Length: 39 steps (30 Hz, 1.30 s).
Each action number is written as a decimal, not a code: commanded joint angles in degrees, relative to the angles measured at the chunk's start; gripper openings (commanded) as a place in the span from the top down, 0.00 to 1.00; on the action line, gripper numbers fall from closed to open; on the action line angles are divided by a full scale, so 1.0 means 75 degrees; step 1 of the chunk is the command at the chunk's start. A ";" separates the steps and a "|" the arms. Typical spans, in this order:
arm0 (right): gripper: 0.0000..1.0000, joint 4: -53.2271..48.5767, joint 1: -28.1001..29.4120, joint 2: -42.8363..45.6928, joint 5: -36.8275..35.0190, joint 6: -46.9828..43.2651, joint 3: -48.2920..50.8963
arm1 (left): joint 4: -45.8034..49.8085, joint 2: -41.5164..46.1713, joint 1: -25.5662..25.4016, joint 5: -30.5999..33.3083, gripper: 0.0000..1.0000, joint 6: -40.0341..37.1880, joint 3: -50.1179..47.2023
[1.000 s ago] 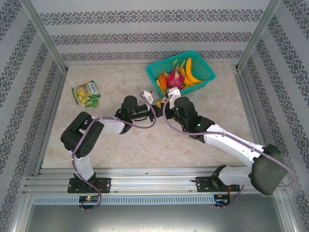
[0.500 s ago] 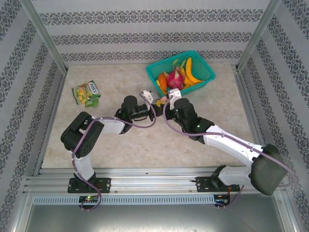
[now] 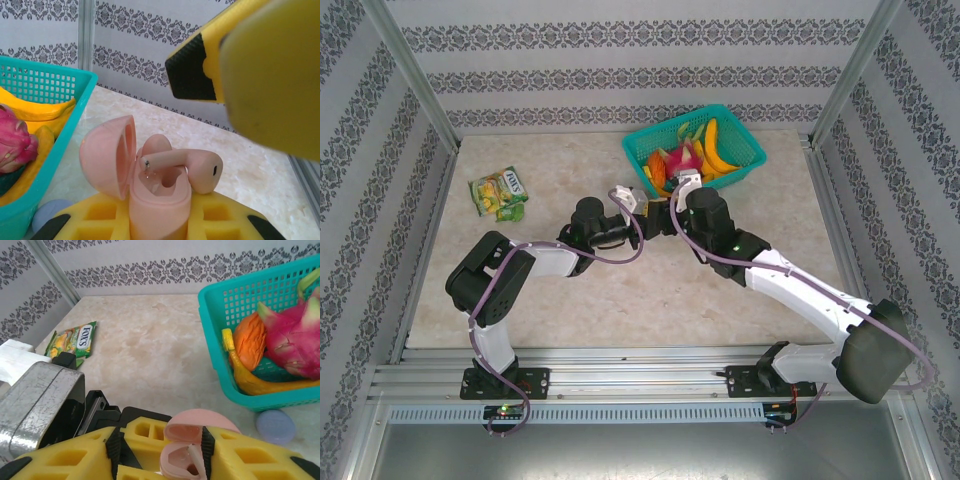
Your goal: Insert wireless bluetooth earbuds into charging case
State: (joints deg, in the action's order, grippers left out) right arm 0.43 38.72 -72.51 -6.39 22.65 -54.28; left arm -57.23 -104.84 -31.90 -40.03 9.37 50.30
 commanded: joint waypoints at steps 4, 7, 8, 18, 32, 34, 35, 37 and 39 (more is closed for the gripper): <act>0.46 -0.0057 -0.0157 0.0027 0.0313 0.0516 -0.0291 | -0.0542 0.0092 -0.0071 -0.0123 1.00 0.0098 0.0160; 0.43 -0.0057 -0.0259 0.0185 0.0380 0.0723 -0.0274 | -0.0560 0.0080 -0.0071 -0.0100 1.00 0.0100 0.0138; 0.42 -0.0057 -0.0302 0.0257 0.0408 0.0842 -0.0263 | -0.0571 0.0086 -0.0076 -0.0086 1.00 0.0088 0.0126; 0.41 -0.1624 -0.0823 0.1058 0.0493 0.3355 -0.0370 | -0.1250 0.0005 -0.0071 0.0221 1.00 0.0200 -0.0251; 0.48 -0.1039 -0.0598 0.1376 0.0996 0.5311 0.0595 | -0.1709 -0.0040 -0.0076 0.0345 1.00 0.0410 -0.0496; 0.49 -0.0950 -0.0526 0.1360 0.0948 0.5301 0.0705 | -0.1710 -0.0037 -0.0071 0.0357 1.00 0.0413 -0.0493; 0.50 -0.0900 -0.0502 0.1336 0.0936 0.5316 0.0748 | -0.1709 -0.0037 -0.0076 0.0337 1.00 0.0412 -0.0484; 0.51 -0.0819 -0.0444 0.1268 0.0923 0.5317 0.0769 | -0.1709 -0.0045 -0.0070 0.0336 1.00 0.0431 -0.0469; 0.53 -0.0735 -0.0399 0.1153 0.0923 0.5292 0.0747 | -0.1695 -0.0048 -0.0071 0.0317 1.00 0.0440 -0.0448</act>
State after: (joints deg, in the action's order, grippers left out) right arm -7.88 34.96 -63.18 0.54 61.63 -48.99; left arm -66.08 -104.97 -31.92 -37.39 11.73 46.98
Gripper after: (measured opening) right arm 0.480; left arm 0.226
